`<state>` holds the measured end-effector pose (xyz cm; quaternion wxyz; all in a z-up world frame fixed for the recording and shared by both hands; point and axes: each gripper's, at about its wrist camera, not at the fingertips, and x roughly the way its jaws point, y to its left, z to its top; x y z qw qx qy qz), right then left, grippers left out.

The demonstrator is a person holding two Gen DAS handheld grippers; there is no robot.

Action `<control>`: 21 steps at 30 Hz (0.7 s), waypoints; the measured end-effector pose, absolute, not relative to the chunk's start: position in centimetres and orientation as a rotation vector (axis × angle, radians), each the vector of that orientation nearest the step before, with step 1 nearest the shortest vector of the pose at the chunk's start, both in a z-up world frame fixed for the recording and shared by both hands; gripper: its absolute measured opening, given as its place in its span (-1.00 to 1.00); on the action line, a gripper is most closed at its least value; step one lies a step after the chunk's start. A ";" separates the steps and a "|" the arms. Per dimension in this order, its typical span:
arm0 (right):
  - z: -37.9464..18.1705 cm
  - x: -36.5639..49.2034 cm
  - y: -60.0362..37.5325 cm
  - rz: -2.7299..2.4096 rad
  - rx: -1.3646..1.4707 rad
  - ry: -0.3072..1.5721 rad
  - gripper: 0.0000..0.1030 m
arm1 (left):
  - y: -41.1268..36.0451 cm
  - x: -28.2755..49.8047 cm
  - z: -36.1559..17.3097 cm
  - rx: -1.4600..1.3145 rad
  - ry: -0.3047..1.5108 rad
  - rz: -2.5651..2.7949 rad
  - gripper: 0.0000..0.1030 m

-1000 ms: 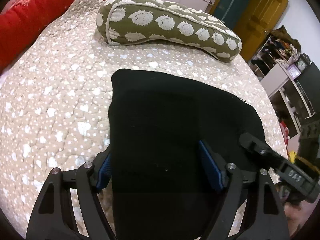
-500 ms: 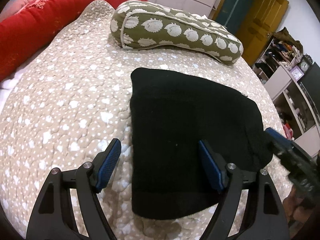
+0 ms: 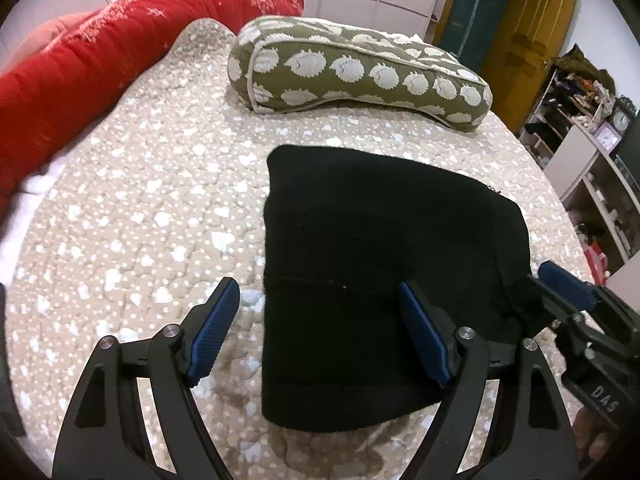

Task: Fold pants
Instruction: 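Release the pants and pull both grippers back from the stack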

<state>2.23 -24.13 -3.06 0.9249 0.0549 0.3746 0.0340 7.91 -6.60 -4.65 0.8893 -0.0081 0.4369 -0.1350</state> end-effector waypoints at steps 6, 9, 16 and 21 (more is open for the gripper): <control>-2.6 2.2 -24.2 0.054 0.138 0.770 -0.06 | -6.7 7.1 -3.6 0.016 0.864 -0.243 0.59; -2.6 2.0 -24.3 0.050 0.152 0.771 -0.06 | -6.8 6.6 -3.3 0.023 0.855 -0.235 0.59; -2.7 1.6 -23.9 0.024 0.139 0.778 -0.06 | -7.3 5.4 -3.1 0.032 0.838 -0.233 0.59; -2.9 1.3 -23.9 0.013 0.142 0.778 -0.06 | -7.7 4.3 -2.8 0.067 0.805 -0.219 0.59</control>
